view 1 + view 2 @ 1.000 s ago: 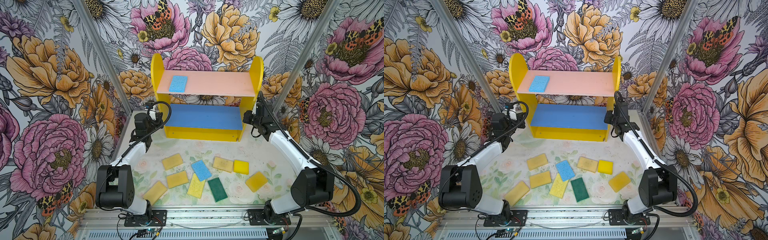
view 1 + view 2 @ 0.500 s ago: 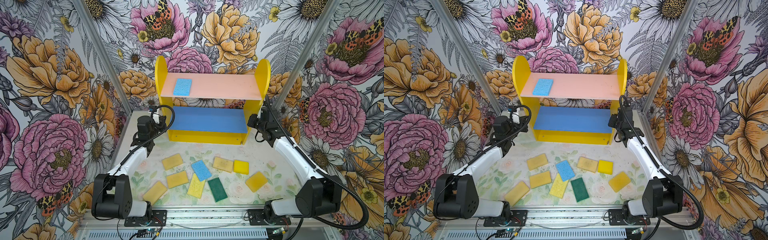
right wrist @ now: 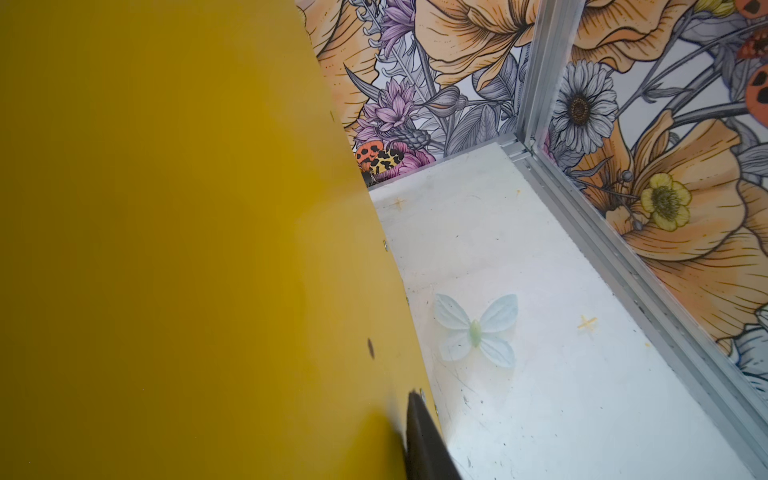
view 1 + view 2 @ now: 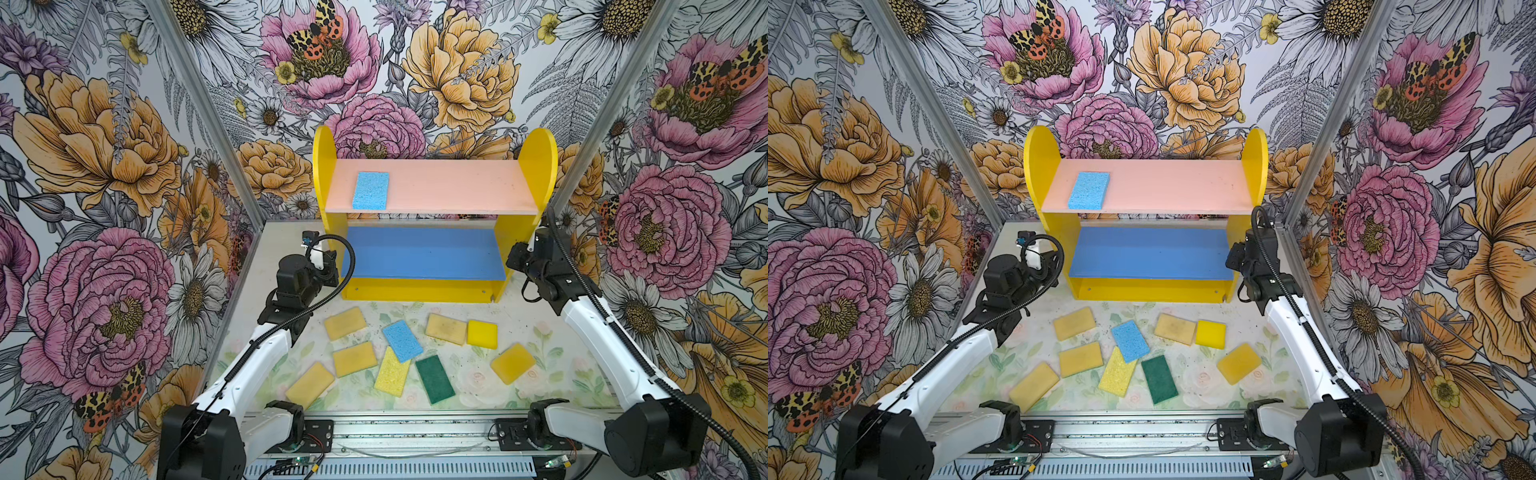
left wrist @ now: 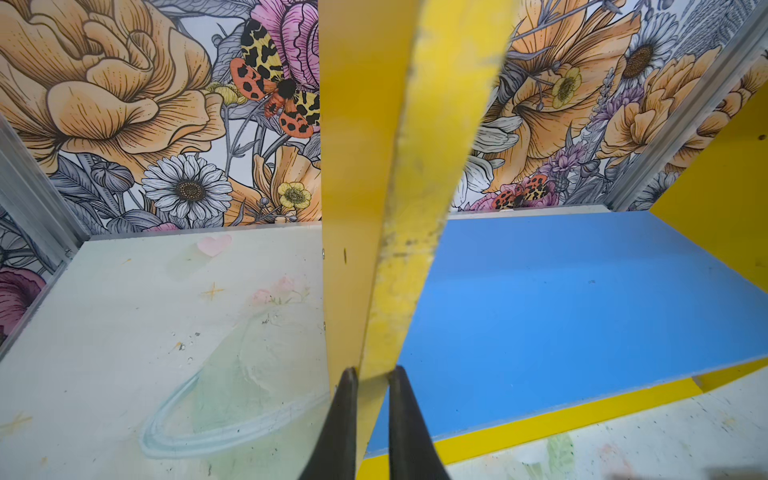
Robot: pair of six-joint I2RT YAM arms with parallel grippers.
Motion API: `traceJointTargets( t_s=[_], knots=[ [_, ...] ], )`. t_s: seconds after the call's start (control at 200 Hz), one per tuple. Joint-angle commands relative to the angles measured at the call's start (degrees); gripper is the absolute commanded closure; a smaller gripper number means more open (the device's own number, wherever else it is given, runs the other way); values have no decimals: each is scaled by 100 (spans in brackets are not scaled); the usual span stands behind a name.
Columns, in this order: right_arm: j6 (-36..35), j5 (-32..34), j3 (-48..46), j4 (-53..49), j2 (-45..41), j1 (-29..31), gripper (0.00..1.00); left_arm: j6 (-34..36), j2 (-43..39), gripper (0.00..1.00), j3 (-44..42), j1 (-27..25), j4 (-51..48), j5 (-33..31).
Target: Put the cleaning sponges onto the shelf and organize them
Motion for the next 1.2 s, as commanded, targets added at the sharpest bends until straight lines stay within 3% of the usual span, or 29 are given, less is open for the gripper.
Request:
traceJointTargets(
  t_s=[0.0,0.2,0.25,0.32,0.355,0.425,0.525,0.75,0.985,1.196],
  knots=[
    [-299,-410,43,460,-532,174,100,-219,-428,100,3,-486,450,673],
    [-330,-517,-134,432,-730,148,100,-320,-659,100,-211,-597,336,564],
    [-340,-602,-120,423,-739,139,84,-363,-723,99,-216,-597,287,511],
    [-251,-718,-125,418,-786,125,53,-427,-803,74,-172,-597,156,367],
    [-228,-785,-112,411,-813,120,44,-432,-849,60,-151,-597,88,322],
    [-205,-906,-106,361,-876,121,36,-395,-928,36,-122,-597,-33,339],
    [-161,-1039,-74,101,-1031,108,32,-355,-1057,2,-12,-597,-346,447],
    [-132,-1655,141,-945,-1701,112,31,-835,-1999,1,-100,-586,-1193,755],
    [809,-3738,757,-1185,-1733,481,35,-2207,-2969,1,4,-588,-2091,1330],
    [1156,-3374,1683,-1168,-1152,1692,35,-3209,-2587,1,1150,-1043,-2312,2183]
  ],
)
